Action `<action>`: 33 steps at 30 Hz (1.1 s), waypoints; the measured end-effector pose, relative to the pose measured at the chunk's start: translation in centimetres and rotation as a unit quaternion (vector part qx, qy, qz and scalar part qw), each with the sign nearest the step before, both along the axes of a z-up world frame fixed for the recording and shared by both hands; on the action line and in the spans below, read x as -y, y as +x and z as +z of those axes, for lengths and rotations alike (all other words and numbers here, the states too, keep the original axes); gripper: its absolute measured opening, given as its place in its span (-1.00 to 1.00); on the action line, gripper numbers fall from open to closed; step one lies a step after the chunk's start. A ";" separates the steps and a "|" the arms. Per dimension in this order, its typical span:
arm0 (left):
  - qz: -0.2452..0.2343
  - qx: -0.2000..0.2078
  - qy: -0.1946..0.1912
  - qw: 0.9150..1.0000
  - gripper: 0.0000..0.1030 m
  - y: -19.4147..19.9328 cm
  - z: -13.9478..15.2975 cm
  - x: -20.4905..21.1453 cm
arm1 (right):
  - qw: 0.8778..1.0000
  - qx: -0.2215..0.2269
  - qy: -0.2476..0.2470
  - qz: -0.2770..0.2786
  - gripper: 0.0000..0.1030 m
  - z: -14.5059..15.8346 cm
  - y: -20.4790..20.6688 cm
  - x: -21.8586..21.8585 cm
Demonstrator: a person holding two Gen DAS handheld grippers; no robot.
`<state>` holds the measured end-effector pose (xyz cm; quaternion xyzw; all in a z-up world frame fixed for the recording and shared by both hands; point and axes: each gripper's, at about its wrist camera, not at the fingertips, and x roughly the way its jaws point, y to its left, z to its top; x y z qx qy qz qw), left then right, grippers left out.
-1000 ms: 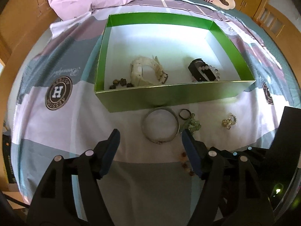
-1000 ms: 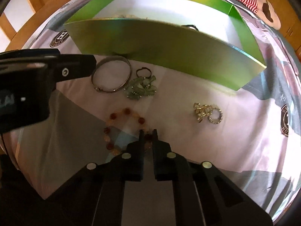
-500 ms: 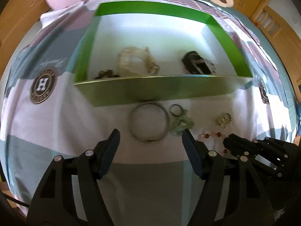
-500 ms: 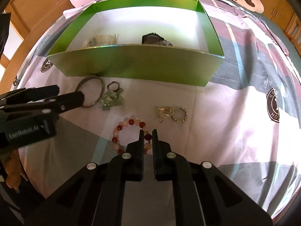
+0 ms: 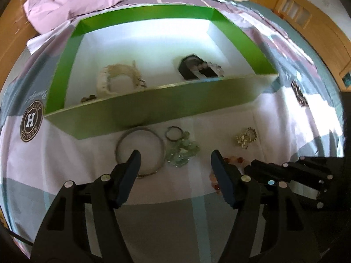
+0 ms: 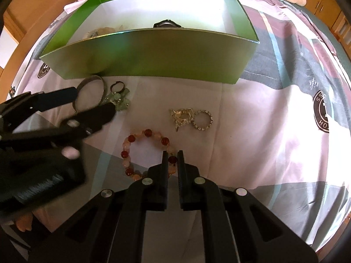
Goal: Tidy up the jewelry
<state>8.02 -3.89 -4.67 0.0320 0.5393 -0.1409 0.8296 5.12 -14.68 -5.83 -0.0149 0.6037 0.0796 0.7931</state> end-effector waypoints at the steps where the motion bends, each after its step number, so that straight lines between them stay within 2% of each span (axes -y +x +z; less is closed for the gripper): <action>1: -0.004 0.000 0.007 1.000 0.28 0.0 -0.4 0.3 | 1.000 -0.001 0.000 -0.001 -0.84 0.0 0.0 0.0; 2: -0.006 -0.002 0.015 1.000 0.28 0.1 -0.7 0.6 | 1.000 -0.002 0.000 0.000 -0.84 -0.1 0.0 0.0; 4: -0.010 -0.005 0.026 1.000 0.07 0.1 -1.3 1.0 | 1.000 -0.002 0.000 0.000 -0.84 -0.2 0.0 0.1; 5: -0.011 -0.006 0.029 1.000 -0.23 0.1 -1.5 1.1 | 1.000 -0.002 0.000 0.001 -0.84 -0.2 -0.1 0.1; 6: -0.015 -0.006 0.035 0.999 -0.39 0.1 -1.6 1.4 | 1.000 -0.002 0.000 0.001 -0.84 -0.4 0.2 -0.2; 10: -0.026 -0.003 0.052 0.998 -0.67 -0.4 -1.5 1.8 | 1.000 -0.002 -0.001 0.000 -0.84 -0.3 0.2 -0.2; 12: -0.023 -0.006 0.057 0.998 -0.75 -0.6 -1.4 1.7 | 1.000 -0.001 -0.002 -0.001 -0.84 -0.2 0.2 -0.1; 17: -0.016 -0.022 0.050 0.998 -0.83 -1.8 -0.6 0.4 | 1.000 0.001 0.004 -0.001 -0.84 -0.1 -0.2 0.3; 25: -0.006 -0.027 0.031 0.999 -0.83 -2.7 0.7 -2.4 | 1.000 0.005 0.005 -0.004 -0.84 0.4 -0.2 0.5; 33: 0.029 -0.073 -0.035 0.996 -0.80 -1.0 0.5 -6.0 | 1.000 0.011 0.023 -0.008 -0.84 1.2 -0.6 1.2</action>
